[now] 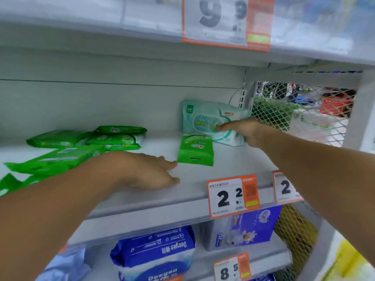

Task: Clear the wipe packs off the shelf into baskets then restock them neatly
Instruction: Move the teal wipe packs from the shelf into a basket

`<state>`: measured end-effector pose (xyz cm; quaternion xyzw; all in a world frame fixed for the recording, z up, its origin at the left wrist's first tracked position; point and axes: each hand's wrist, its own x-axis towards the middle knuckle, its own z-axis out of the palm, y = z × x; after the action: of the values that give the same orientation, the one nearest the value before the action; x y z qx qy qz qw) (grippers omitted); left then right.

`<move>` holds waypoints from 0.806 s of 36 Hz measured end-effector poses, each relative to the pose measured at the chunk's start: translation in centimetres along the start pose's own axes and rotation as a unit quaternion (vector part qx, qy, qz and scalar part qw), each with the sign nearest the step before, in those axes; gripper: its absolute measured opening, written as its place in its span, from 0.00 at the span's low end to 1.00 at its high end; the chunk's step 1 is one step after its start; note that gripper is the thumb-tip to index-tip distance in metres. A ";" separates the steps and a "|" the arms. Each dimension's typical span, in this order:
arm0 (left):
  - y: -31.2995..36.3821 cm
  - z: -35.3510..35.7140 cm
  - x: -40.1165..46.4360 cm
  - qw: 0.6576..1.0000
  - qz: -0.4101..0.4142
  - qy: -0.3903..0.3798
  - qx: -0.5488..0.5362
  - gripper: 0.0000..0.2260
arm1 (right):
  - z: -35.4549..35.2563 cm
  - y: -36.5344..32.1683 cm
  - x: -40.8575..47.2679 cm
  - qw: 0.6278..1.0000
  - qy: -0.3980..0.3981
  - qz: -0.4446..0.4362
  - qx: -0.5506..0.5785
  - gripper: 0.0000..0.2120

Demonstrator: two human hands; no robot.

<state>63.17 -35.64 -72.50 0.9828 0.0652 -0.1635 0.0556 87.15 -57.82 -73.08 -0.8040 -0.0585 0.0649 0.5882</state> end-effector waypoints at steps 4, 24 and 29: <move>0.8 -0.2 -1.1 1.000 0.013 0.011 0.011 0.28 | 0.8 -2.3 -3.5 0.997 0.002 -0.019 0.077 0.40; 0.0 3.6 -13.9 0.739 0.195 0.131 -0.632 0.19 | 1.0 0.6 -29.1 0.921 -0.250 -0.021 0.298 0.17; -1.7 7.9 -16.3 0.748 0.177 0.161 -0.619 0.28 | 1.3 2.1 -31.6 0.931 -0.306 -0.048 0.195 0.37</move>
<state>45.10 -36.76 -74.69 0.7390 -0.0155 0.0862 0.6680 55.88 -62.58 -74.32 -0.6108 -0.2606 0.2893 0.6895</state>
